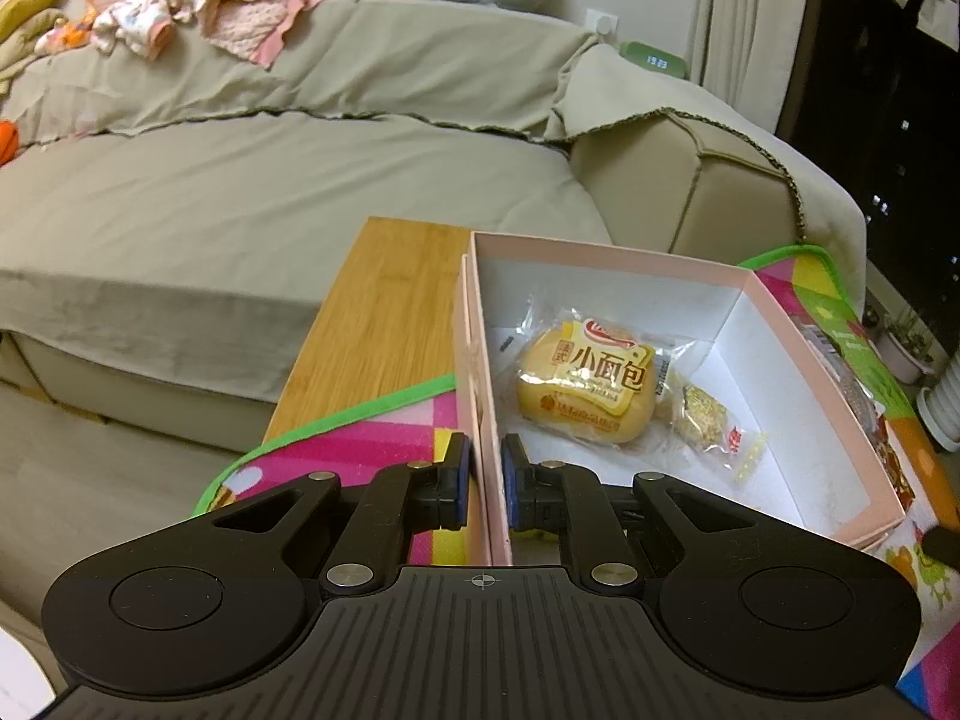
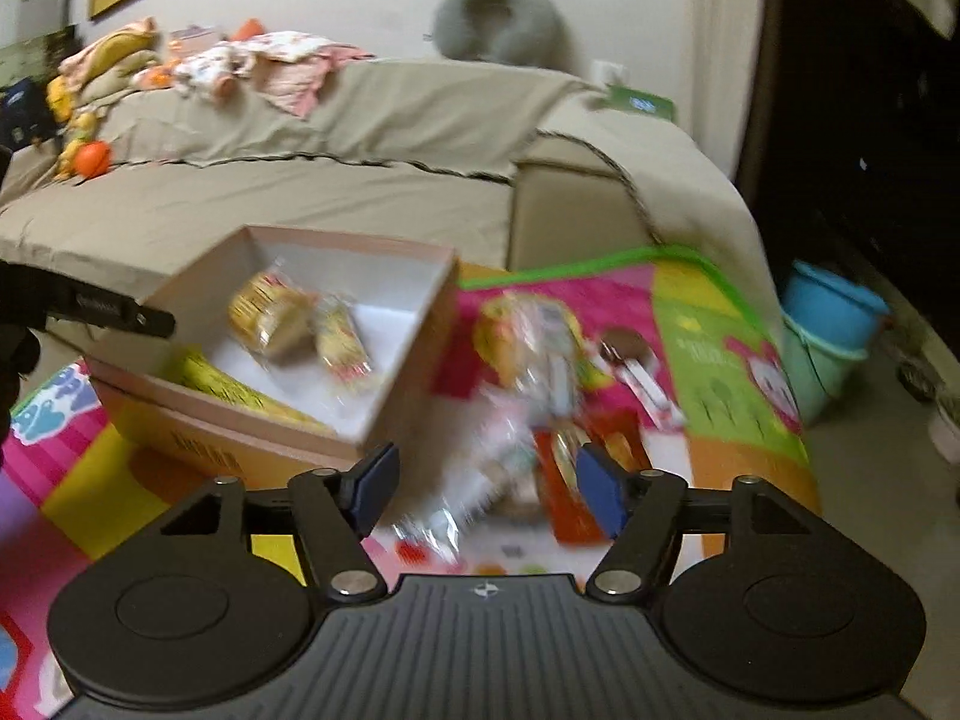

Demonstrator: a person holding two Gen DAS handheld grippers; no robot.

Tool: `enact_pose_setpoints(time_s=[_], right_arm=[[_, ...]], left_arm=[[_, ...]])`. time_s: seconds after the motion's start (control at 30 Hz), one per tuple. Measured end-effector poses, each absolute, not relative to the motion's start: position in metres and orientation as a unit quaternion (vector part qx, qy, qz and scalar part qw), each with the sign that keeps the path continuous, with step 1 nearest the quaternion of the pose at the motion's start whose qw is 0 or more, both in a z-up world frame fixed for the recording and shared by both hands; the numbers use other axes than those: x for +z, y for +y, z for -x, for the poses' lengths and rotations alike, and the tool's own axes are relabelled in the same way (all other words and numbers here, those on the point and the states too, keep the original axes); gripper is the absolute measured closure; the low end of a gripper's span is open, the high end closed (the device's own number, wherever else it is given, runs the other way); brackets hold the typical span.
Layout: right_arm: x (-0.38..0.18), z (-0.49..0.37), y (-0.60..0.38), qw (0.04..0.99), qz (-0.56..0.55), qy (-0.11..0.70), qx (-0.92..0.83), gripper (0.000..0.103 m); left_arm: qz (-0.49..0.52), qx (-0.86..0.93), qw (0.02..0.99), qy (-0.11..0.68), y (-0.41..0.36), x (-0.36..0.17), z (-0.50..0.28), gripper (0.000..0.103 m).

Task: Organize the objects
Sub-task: 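Move the right gripper back over the remaining snacks on the mat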

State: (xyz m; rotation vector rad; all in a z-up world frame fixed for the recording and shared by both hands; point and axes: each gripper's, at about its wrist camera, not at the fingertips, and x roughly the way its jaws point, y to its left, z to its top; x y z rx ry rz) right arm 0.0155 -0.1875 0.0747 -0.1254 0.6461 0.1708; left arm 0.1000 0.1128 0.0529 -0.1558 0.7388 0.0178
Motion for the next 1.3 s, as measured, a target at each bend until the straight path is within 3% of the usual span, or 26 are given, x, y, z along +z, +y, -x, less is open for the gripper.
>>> enact_pose_setpoints(time_s=[0.47, 0.53, 0.6, 0.73, 0.97, 1.3], right_arm=[[0.045, -0.025, -0.198, 0.931, -0.021, 0.353, 0.084, 0.034], [0.044, -0.033, -0.200, 0.929, -0.041, 0.358, 0.084, 0.038], [0.043, -0.044, -0.207, 0.920, -0.087, 0.370, 0.090, 0.055], [0.041, -0.071, -0.216, 0.910, -0.142, 0.380, 0.083, 0.064], [0.036, -0.098, -0.198, 0.917, -0.082, 0.385, 0.067, 0.068], [0.038, -0.064, -0.193, 0.913, 0.005, 0.401, 0.079, 0.074]], left_arm=[[0.078, 0.008, 0.929, 0.362, 0.114, 0.053, -0.099, 0.090], [0.079, 0.008, 0.929, 0.362, 0.114, 0.053, -0.099, 0.090], [0.078, 0.008, 0.929, 0.362, 0.114, 0.053, -0.099, 0.090], [0.079, 0.008, 0.929, 0.362, 0.114, 0.053, -0.098, 0.090], [0.080, 0.007, 0.929, 0.363, 0.114, 0.054, -0.098, 0.090], [0.080, 0.006, 0.929, 0.362, 0.114, 0.055, -0.097, 0.089]])
